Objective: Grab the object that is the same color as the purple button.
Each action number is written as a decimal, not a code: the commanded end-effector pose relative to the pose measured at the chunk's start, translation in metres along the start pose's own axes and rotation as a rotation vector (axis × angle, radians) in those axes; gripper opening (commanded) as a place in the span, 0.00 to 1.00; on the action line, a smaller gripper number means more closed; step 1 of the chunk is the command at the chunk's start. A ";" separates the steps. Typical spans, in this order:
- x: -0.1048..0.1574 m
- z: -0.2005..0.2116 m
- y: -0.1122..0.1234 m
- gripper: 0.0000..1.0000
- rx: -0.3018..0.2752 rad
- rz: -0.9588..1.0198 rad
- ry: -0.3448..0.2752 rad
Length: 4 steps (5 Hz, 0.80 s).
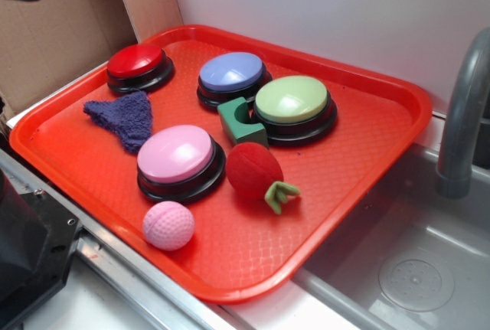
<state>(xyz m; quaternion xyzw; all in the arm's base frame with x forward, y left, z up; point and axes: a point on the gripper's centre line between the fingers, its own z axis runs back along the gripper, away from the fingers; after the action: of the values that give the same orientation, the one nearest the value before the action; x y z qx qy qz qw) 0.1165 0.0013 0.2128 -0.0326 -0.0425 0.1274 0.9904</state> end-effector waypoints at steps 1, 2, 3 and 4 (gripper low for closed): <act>0.022 -0.045 0.031 1.00 0.030 0.374 -0.066; 0.030 -0.074 0.040 1.00 0.081 0.557 -0.080; 0.047 -0.110 0.044 1.00 0.124 0.694 -0.100; 0.058 -0.135 0.050 1.00 0.142 0.734 -0.107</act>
<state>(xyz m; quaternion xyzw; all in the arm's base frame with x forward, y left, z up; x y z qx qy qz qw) 0.1717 0.0541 0.0697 0.0343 -0.0480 0.4802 0.8752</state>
